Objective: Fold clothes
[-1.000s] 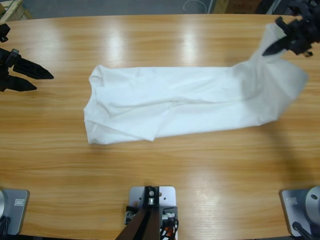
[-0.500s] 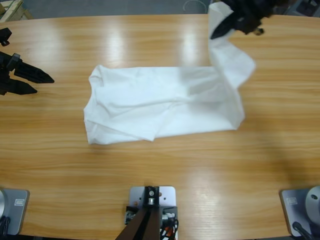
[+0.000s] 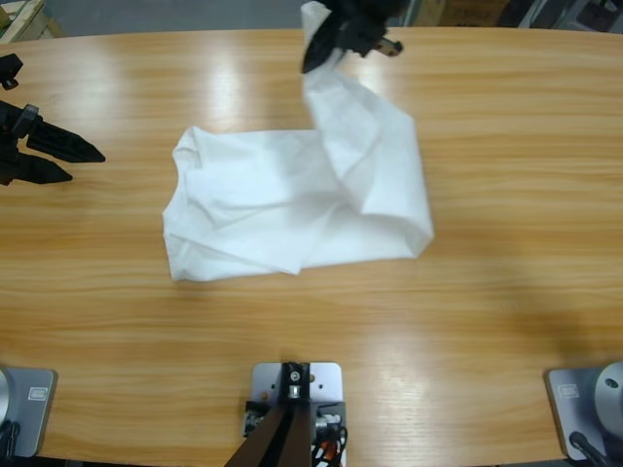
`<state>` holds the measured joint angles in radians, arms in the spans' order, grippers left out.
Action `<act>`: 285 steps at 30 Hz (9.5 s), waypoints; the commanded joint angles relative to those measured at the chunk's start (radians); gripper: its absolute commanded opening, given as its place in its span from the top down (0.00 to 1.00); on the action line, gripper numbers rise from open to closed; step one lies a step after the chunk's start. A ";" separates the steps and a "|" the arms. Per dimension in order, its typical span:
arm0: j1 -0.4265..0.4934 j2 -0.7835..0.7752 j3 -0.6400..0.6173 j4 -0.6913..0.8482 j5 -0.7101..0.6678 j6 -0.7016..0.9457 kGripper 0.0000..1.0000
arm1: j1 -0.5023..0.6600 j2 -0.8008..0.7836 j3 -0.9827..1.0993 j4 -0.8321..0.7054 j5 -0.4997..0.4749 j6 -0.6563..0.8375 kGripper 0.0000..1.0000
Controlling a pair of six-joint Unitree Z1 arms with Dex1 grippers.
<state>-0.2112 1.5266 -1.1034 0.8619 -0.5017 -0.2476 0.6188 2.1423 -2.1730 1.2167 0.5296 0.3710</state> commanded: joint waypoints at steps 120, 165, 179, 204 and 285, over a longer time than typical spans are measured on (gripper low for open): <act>-0.022 -0.049 0.104 -0.030 -0.074 0.074 0.13 | 0.055 -0.348 0.564 -0.284 -0.112 0.047 0.00; -0.173 -0.018 0.049 -0.011 0.026 -0.029 0.14 | -0.331 -0.209 1.293 -1.034 0.241 -0.178 0.09; -0.186 -0.005 0.040 -0.007 0.037 -0.038 0.14 | -0.278 -0.094 1.221 -1.062 0.283 -0.142 0.10; -0.186 0.000 0.035 -0.004 0.052 -0.035 0.14 | -0.289 -0.045 1.223 -1.099 0.333 -0.117 1.00; -0.168 0.035 0.059 -0.018 0.014 0.000 0.13 | -0.030 0.138 -0.011 0.152 -0.031 -0.144 1.00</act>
<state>-0.3865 1.5322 -1.0668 0.8476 -0.4713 -0.2598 0.5039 2.1277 -2.0300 1.2950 0.5113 0.2016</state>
